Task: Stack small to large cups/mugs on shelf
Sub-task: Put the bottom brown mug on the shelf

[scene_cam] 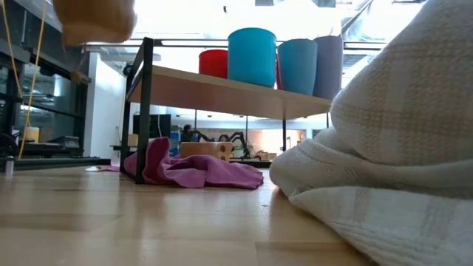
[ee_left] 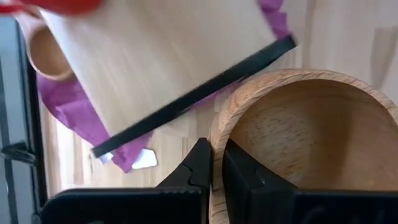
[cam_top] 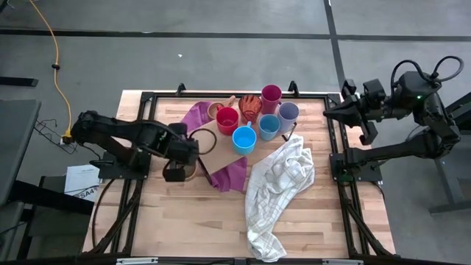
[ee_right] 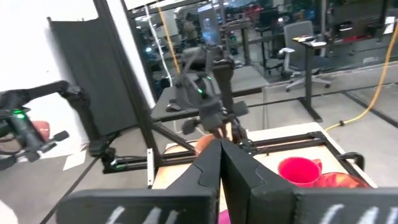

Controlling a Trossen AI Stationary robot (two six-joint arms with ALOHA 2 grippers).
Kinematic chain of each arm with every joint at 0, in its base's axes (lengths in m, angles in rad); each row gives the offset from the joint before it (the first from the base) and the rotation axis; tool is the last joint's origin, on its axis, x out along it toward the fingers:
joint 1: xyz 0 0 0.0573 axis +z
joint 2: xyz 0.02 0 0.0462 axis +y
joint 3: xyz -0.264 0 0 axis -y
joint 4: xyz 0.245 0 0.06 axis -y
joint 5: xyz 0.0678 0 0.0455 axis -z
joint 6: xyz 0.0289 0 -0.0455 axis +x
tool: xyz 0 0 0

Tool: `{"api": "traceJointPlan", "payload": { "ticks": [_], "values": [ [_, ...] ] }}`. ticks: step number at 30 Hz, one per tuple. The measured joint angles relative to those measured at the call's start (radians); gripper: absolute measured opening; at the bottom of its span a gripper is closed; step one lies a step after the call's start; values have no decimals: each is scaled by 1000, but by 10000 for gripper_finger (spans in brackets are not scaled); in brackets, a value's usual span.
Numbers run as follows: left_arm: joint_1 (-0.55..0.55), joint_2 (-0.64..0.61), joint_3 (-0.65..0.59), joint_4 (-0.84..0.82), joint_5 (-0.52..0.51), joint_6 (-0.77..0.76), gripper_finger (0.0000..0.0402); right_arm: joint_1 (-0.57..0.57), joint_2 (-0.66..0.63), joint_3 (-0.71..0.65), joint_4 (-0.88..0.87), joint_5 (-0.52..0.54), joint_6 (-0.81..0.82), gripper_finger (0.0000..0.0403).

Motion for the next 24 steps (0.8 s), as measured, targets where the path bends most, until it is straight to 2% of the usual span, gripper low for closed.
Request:
{"api": "traceJointPlan", "payload": {
  "ticks": [6, 16, 24],
  "values": [
    [33, -2, 137, -30, -116, 92, 4, 0, 3, 0, 31, 40, -2, 0],
    [223, -2, 160, -8, -133, 263, 4, 0, 34, 1, 52, 40, -2, 0],
    [342, -2, 160, 103, -61, 391, 4, 0, 47, 1, 52, 40, -2, 0]
  ]
}}
